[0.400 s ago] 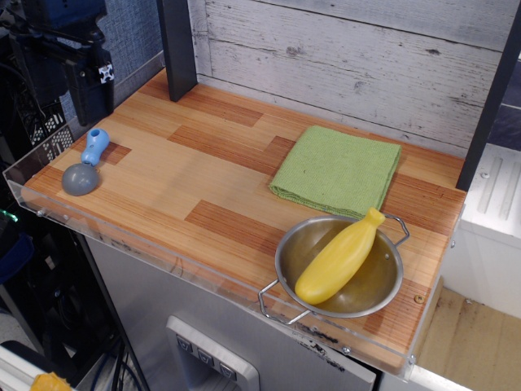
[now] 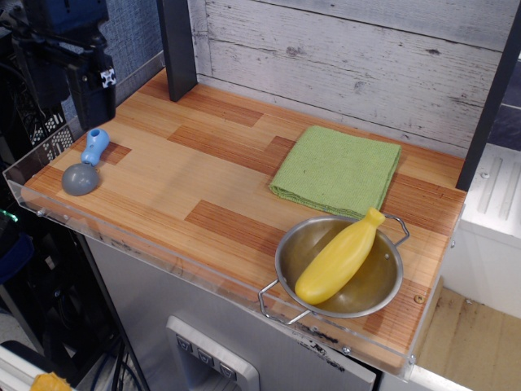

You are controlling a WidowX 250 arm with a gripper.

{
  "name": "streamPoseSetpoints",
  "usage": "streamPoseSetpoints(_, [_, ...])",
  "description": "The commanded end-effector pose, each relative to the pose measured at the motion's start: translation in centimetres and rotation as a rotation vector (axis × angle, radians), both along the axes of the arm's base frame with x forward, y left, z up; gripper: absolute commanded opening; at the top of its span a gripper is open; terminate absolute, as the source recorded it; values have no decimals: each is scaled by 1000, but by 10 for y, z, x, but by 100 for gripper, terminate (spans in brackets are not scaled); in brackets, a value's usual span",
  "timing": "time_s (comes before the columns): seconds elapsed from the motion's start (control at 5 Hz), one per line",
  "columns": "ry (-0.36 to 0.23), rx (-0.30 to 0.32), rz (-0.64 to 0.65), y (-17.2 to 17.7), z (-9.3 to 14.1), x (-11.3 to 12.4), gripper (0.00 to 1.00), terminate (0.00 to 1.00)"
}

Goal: Move the green cloth and place it above the spoon.

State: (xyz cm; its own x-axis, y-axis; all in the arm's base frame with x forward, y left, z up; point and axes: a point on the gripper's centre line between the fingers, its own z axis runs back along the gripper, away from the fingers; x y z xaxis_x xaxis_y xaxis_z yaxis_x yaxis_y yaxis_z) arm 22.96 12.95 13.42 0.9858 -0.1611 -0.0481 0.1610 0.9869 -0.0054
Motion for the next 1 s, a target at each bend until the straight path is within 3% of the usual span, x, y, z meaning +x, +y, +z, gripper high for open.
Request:
streamPoseSetpoints(0.0, [-72, -12, -24, -54, 4, 49, 100, 0])
streamPoseSetpoints(0.2, [-139, -5, 52, -88, -1, 83, 100, 0])
streamPoseSetpoints(0.4, [-153, 24, 78, -110, -12, 112, 100, 0])
streamPoseSetpoints(0.8, [-126, 4, 87, -135, -44, 149, 100, 0])
